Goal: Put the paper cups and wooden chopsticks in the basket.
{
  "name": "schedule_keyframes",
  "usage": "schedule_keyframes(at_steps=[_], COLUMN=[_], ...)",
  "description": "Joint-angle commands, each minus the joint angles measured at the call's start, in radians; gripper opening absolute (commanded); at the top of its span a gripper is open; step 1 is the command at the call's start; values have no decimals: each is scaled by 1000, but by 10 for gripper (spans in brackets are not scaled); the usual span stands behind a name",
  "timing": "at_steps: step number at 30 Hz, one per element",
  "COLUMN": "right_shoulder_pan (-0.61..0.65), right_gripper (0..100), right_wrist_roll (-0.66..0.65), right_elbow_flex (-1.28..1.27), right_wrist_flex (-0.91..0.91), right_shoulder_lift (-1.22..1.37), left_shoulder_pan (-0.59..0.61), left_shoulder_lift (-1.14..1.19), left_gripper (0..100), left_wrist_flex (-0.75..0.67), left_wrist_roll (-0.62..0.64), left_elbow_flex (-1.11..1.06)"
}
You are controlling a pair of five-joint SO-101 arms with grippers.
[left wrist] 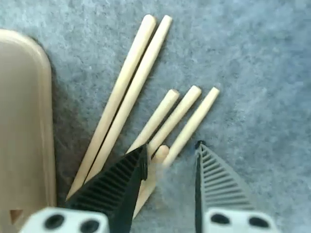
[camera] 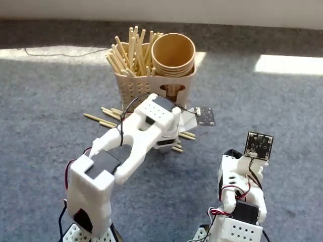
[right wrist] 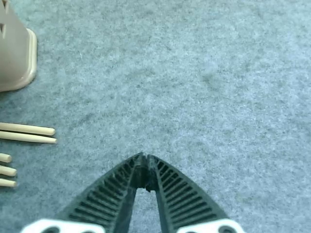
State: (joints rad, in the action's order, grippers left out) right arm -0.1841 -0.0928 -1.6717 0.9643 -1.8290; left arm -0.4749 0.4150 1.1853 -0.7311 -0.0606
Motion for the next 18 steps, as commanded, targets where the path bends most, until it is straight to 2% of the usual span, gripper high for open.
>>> schedule_keyframes(at_steps=[1,7,18], right_shoulder_pan=[-12,-12,-12], right_gripper=[5,5,5], right_wrist_roll=[2,2,2], right_elbow_flex=[-137,-137,-137], right_wrist_flex=[-27,-27,-27], right_shoulder_lift=[-8,-8,-8], left_shoulder_pan=[47,61,15], left_shoulder_lift=[19,59,51], left_gripper=[159,73,7], left_wrist_flex=[-8,-6,207], left_wrist_roll=[-6,-6,-2], left_elbow_flex=[79,82,93])
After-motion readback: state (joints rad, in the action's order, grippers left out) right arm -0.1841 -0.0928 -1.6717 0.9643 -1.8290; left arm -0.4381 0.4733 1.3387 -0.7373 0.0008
